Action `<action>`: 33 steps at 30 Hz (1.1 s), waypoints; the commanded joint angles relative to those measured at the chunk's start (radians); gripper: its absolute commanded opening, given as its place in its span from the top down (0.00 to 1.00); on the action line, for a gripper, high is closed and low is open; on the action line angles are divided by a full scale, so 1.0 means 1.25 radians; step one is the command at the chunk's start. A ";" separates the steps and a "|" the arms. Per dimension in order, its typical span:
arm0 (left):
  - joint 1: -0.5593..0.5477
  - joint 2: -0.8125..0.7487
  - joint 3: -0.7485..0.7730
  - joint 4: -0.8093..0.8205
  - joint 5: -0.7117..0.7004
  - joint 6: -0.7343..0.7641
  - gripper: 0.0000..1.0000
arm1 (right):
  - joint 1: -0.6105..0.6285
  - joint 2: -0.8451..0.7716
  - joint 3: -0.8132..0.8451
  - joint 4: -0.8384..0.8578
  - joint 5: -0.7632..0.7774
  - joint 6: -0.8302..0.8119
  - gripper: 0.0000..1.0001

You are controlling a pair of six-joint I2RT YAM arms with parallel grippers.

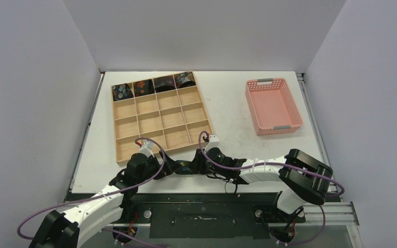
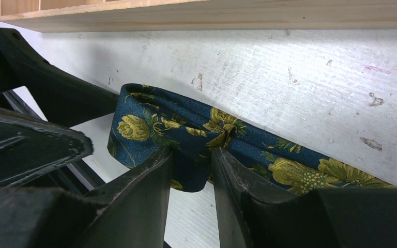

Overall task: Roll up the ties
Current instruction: Pick up the tie at the center of the board.

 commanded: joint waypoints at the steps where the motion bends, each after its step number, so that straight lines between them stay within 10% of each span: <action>1: 0.003 0.055 0.005 0.134 0.036 0.010 0.13 | -0.007 -0.017 -0.020 0.008 0.008 -0.003 0.66; 26: -0.006 0.343 0.053 0.370 0.158 0.013 0.41 | -0.035 -0.010 -0.074 0.072 -0.036 0.004 0.68; 33: -0.012 0.350 0.059 0.378 0.165 0.012 0.63 | -0.036 -0.011 -0.080 0.081 -0.042 0.009 0.69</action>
